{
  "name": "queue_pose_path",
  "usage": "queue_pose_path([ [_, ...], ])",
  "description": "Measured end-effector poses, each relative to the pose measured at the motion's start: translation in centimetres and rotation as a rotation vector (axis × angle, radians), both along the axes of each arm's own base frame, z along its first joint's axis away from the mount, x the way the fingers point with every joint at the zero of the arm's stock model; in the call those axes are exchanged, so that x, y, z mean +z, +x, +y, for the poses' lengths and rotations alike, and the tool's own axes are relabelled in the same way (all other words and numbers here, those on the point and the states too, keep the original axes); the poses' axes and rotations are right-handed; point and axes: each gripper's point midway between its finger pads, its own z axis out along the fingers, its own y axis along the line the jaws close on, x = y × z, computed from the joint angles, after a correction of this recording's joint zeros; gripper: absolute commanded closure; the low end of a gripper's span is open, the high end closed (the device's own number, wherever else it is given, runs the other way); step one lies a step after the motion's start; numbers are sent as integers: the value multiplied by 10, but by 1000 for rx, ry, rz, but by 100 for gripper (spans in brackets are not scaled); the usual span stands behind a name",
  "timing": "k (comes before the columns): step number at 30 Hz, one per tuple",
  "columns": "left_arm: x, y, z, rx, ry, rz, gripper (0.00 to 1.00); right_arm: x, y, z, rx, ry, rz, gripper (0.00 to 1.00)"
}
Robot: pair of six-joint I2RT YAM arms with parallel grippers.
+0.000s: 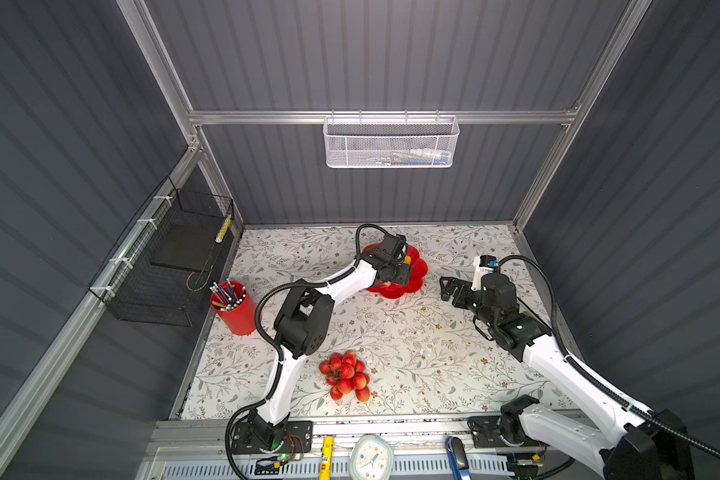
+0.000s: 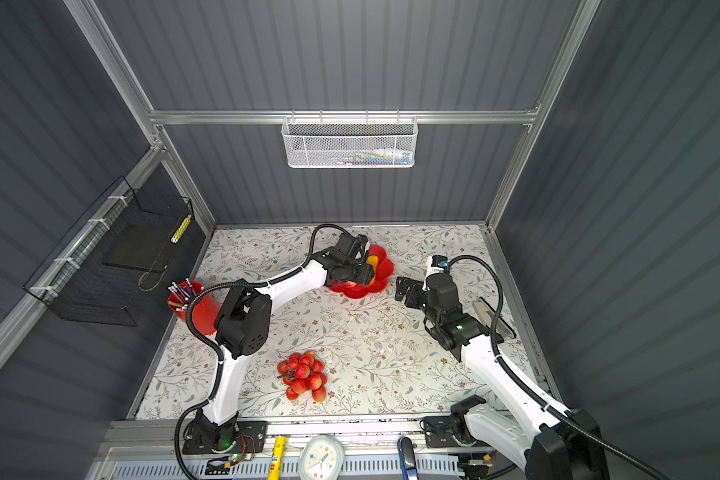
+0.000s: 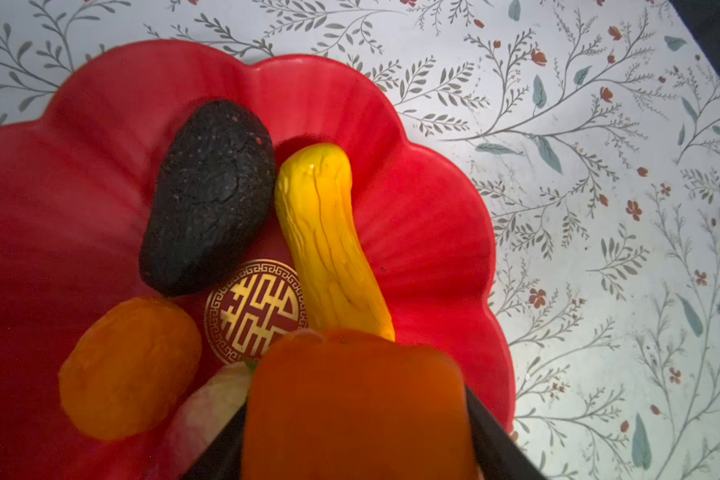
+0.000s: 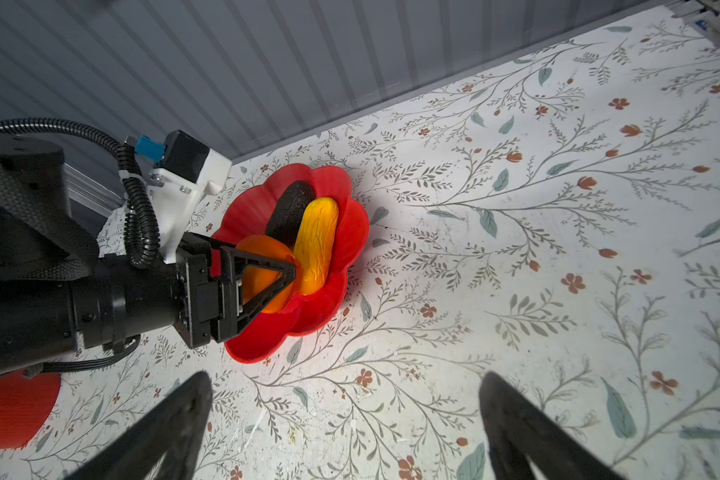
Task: Place and organize the fake fruits in the fruit bowl
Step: 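Carry the orange fruit into the bowl and release it with left gripper, then withdraw the left gripper while right gripper reaches to the lychee bunch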
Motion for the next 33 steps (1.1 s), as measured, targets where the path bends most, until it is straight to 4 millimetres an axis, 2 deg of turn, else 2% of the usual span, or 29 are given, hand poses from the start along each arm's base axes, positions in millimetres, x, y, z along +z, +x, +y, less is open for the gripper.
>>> queue_pose_path([
  [5,0,0,0,1,-1,1,20,0,0,0,1,-7,-1,1],
  [8,4,1,-1,-1,-3,-5,13,-2,1,0,3,-13,1,1],
  [10,13,1,0,-2,-9,-18,10,-2,1,-1,7,-22,1,1],
  [12,29,2,2,3,-17,-48,6,-2,2,-1,11,-33,0,1],
  [15,80,-1,16,31,-51,-148,0,2,5,-1,16,-52,-7,1],
  [18,153,-9,45,99,-122,-315,0,7,9,2,33,-68,-12,1],
  [20,203,-20,71,161,-180,-441,0,7,11,6,51,-74,-9,1],
  [21,222,-26,86,195,-204,-495,0,6,12,8,61,-75,-4,1],
  [23,245,-40,124,283,-230,-582,0,-2,13,12,84,-78,17,1],
  [25,241,-50,156,362,-220,-605,0,-10,14,17,107,-78,43,1],
  [27,216,-56,190,448,-199,-577,0,-20,14,24,141,-74,76,1],
  [30,145,-70,236,554,-108,-457,0,-30,11,42,217,-77,109,1],
  [32,103,-84,262,612,-40,-369,0,-30,5,66,307,-97,108,1],
  [33,89,-91,271,629,-16,-335,0,-29,0,78,356,-110,101,1],
])
